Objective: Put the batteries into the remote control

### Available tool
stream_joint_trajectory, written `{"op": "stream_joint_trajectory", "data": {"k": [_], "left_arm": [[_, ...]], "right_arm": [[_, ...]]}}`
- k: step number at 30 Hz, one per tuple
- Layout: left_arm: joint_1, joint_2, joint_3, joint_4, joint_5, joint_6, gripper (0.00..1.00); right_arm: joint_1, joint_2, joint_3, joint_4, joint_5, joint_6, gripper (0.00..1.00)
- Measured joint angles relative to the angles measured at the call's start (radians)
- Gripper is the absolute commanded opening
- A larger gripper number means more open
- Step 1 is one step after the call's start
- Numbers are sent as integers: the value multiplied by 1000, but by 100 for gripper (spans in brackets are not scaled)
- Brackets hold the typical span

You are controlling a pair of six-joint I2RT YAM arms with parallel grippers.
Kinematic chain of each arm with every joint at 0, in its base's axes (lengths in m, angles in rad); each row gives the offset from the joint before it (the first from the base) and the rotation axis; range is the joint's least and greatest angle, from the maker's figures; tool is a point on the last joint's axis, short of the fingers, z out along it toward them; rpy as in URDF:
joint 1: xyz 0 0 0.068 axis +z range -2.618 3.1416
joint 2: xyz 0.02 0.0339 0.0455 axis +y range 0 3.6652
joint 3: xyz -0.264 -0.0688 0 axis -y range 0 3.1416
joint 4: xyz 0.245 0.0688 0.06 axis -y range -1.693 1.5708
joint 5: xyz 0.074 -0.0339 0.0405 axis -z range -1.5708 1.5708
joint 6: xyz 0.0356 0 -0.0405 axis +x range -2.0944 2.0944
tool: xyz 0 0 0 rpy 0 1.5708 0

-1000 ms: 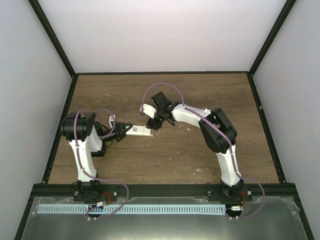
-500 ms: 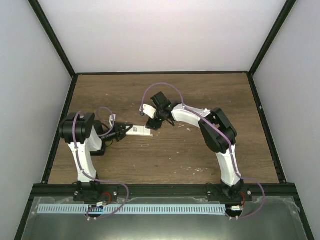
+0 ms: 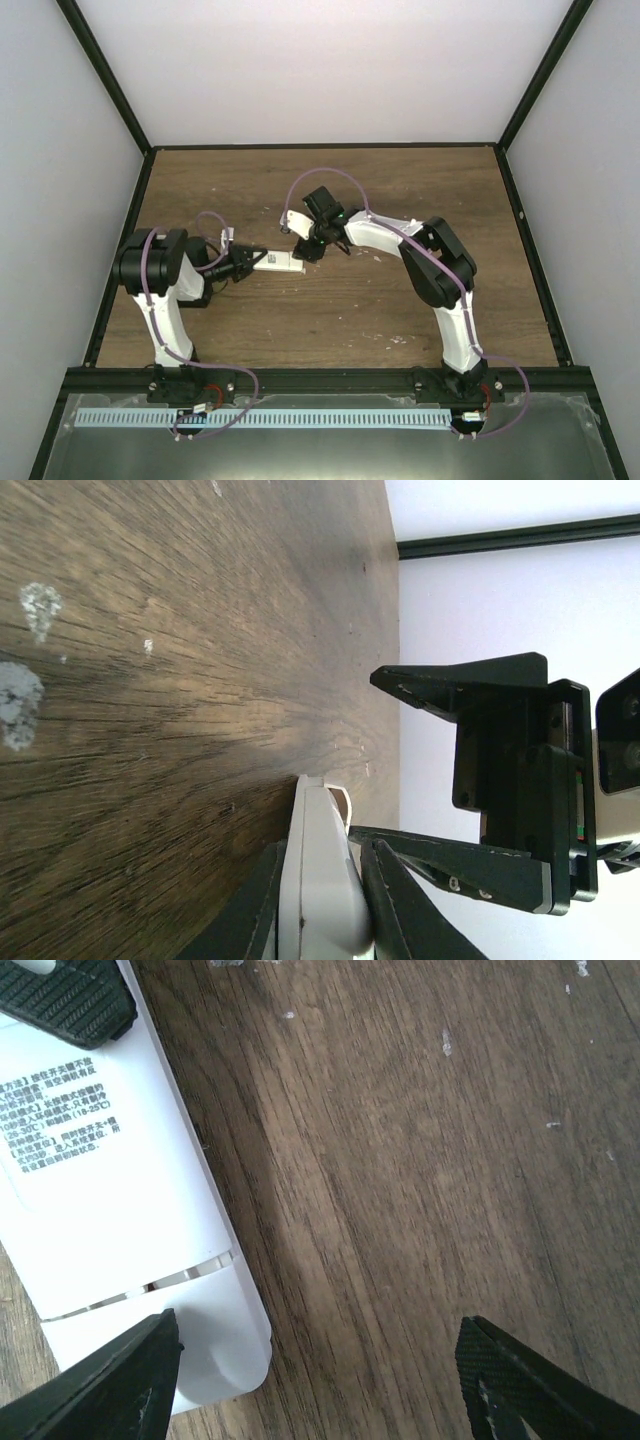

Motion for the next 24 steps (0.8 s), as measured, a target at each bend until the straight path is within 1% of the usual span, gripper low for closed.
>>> {"op": "stream_joint_trajectory", "data": {"k": [10,24], "left_arm": [[-2,-37,8,-86,-2,62,0],[3,-36,26,-113,21,83,0]], "right_arm": [[-2,-4,-3,-3,5,2,73],[-32,13,30,-47,-14,21,73]]}}
